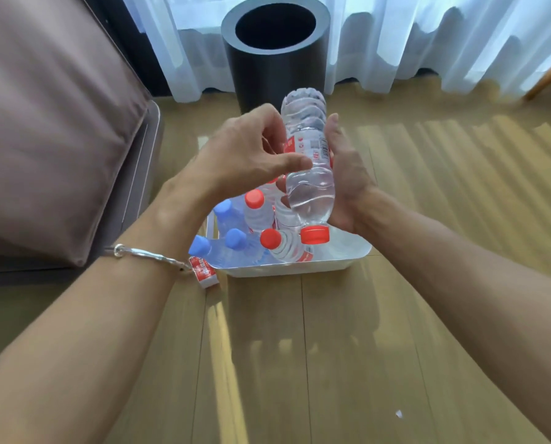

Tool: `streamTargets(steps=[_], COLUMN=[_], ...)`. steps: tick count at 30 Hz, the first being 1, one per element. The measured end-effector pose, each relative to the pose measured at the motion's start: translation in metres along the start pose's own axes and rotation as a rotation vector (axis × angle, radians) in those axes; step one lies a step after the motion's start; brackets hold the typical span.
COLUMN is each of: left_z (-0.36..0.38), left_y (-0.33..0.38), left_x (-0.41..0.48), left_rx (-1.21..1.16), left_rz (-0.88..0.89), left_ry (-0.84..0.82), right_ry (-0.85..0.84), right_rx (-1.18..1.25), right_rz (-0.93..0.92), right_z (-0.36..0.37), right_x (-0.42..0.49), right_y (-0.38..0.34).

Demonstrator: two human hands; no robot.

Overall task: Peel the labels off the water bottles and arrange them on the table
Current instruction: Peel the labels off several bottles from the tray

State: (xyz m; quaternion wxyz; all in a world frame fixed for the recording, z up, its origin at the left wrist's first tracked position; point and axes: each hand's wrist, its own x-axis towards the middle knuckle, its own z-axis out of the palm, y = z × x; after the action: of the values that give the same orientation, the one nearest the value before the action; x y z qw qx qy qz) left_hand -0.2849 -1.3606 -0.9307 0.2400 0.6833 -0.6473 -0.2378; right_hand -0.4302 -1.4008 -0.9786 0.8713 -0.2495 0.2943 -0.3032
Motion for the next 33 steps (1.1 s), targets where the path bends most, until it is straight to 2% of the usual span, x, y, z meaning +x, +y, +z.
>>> streamTargets(steps=[5, 11, 14, 19, 22, 29, 33], left_z=[-0.002, -0.001, 0.002, 0.014, 0.021, 0.008, 0.001], left_y=[0.004, 0.0, -0.002, 0.001, -0.001, 0.004, 0.01], left_x=[-0.004, -0.004, -0.005, -0.01, -0.011, -0.003, 0.005], left_rx=[0.067, 0.19, 0.251, 0.352, 0.388, 0.386, 0.343], left_rz=[0.032, 0.094, 0.15, 0.284, 0.328, 0.39, 0.361], left_ry=[-0.06, -0.038, 0.007, 0.177, 0.194, 0.003, -0.093], right_ry=[0.023, 0.115, 0.171, 0.349, 0.421, 0.358, 0.328], right_rx=[-0.125, -0.316, -0.414, -0.572, -0.692, -0.914, -0.912], right_rz=[-0.062, -0.12, -0.125, -0.12, -0.093, 0.004, 0.003], right_z=[-0.002, -0.005, -0.005, -0.001, 0.004, 0.009, 0.013], right_x=[0.002, 0.005, 0.008, 0.013, 0.009, -0.005, -0.005], right_y=[0.006, 0.006, 0.007, 0.007, 0.004, 0.006, 0.006])
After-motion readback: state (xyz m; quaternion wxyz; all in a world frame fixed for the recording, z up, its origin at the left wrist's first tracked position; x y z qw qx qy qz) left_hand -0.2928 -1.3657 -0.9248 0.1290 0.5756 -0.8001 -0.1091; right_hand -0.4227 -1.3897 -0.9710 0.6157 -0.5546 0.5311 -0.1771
